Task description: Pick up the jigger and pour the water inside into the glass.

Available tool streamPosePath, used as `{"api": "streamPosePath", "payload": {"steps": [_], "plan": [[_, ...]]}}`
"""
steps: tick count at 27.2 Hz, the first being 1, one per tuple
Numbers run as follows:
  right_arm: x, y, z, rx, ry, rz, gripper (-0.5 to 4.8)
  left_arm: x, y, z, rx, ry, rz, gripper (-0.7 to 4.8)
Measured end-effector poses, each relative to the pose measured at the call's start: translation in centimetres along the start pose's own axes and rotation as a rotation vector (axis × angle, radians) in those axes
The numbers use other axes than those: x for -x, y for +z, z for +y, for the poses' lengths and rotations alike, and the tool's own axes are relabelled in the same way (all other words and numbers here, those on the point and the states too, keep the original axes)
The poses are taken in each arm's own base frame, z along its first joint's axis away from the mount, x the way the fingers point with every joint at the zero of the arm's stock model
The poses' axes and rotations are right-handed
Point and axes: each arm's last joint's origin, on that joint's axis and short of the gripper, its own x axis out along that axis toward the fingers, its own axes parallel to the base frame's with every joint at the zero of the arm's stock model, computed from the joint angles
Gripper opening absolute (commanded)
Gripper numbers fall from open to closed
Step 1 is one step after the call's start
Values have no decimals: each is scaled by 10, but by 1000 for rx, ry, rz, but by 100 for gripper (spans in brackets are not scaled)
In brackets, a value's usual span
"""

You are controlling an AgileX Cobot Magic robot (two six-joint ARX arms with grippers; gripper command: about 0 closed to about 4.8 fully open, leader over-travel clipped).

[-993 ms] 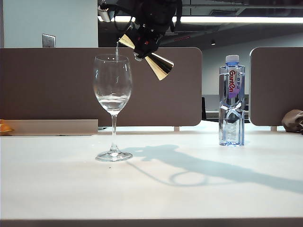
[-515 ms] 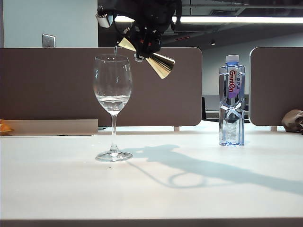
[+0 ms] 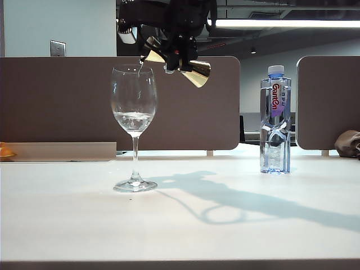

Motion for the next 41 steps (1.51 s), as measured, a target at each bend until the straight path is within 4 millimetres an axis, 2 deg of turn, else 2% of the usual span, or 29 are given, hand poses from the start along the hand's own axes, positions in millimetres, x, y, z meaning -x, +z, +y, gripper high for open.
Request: {"api": "streamPosePath", "payload": {"steps": [4,13,41], "plan": [[0,0,0,68,-1,1,85,0,0,0,0,0,0,-5],[0,1,-4,101,-45,-9,85,0,0,0,0,0,0,-5],[0,0,-5,107,-52,17,85,0,0,0,0,0,1,-5]]}}
